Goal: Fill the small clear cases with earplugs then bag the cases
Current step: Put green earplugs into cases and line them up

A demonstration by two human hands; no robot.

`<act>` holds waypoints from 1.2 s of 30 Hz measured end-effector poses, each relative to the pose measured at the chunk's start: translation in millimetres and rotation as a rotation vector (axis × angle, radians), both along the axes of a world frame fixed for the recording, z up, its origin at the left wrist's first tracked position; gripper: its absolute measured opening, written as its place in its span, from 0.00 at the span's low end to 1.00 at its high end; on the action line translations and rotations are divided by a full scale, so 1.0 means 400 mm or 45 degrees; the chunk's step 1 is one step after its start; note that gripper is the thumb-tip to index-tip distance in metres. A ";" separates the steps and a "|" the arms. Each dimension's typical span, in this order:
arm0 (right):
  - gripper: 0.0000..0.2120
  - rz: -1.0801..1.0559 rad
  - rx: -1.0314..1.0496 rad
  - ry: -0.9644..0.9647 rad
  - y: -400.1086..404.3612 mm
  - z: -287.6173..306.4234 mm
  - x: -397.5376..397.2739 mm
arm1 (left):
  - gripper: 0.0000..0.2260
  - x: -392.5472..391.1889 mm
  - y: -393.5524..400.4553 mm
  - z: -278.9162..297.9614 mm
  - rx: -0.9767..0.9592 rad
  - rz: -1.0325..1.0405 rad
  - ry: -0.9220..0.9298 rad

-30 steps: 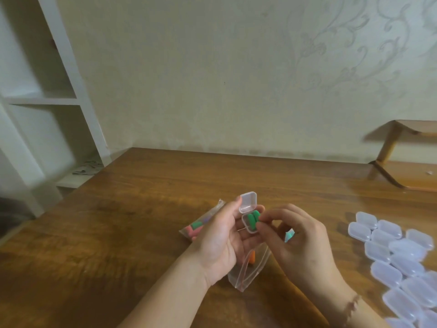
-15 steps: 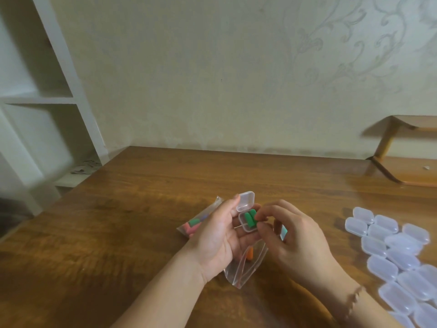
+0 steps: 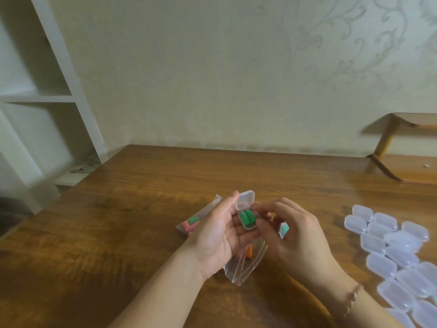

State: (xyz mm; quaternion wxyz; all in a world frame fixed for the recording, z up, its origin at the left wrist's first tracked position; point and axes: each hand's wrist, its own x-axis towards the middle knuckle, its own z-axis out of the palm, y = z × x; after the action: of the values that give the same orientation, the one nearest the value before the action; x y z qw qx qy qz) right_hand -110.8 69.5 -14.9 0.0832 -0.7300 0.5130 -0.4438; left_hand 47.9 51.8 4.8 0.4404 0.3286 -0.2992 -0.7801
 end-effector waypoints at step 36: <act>0.04 -0.002 0.242 -0.191 0.005 0.081 -0.152 | 0.20 -0.112 0.020 -0.004 -1.700 0.330 -1.500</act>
State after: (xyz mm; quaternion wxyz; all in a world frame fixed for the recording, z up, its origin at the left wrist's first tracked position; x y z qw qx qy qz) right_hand -171.5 71.7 17.6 0.1897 -0.6832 0.5457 -0.4466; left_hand 3.1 59.8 3.1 0.3995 0.3823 -0.8280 -0.0931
